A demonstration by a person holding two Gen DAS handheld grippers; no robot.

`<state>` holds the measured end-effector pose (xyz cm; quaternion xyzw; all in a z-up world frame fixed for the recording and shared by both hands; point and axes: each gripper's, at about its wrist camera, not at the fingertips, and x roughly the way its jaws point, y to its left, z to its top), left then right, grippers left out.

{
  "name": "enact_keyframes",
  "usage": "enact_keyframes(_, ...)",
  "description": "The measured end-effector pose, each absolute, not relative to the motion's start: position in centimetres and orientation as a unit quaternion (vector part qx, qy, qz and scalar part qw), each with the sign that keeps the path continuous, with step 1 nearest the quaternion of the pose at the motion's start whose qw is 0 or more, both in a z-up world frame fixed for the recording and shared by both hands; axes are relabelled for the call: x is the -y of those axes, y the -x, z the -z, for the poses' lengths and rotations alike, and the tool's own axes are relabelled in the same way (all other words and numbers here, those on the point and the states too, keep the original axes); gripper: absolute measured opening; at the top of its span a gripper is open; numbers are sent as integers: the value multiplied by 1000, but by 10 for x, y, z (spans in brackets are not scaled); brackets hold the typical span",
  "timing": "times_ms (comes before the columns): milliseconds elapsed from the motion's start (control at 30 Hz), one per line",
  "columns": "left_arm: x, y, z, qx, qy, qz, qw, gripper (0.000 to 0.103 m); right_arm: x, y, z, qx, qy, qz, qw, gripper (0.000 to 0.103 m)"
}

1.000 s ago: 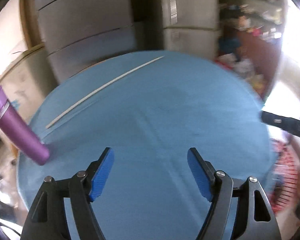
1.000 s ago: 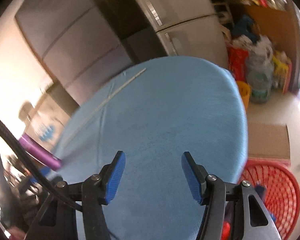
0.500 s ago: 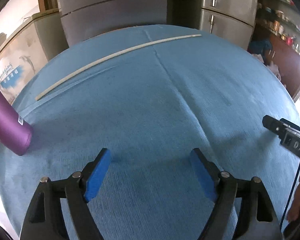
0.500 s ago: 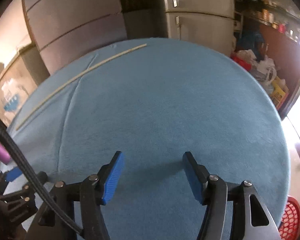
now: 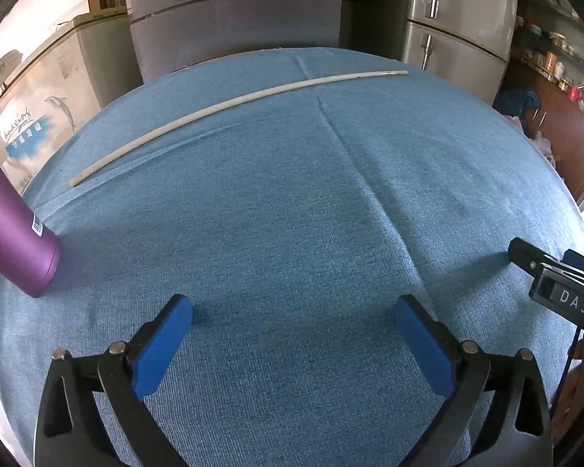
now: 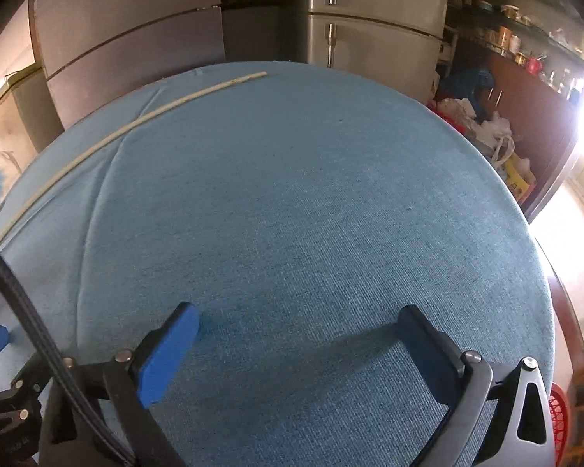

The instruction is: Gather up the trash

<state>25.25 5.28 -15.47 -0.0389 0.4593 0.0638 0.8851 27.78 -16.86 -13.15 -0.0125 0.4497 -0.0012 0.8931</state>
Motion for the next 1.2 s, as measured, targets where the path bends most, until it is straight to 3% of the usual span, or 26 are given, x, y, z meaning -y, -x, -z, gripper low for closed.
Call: enact_keyframes(1200,-48,-245,153,-459,39,-64,885,103,168,-278,131,-450,13,-1,893,103)
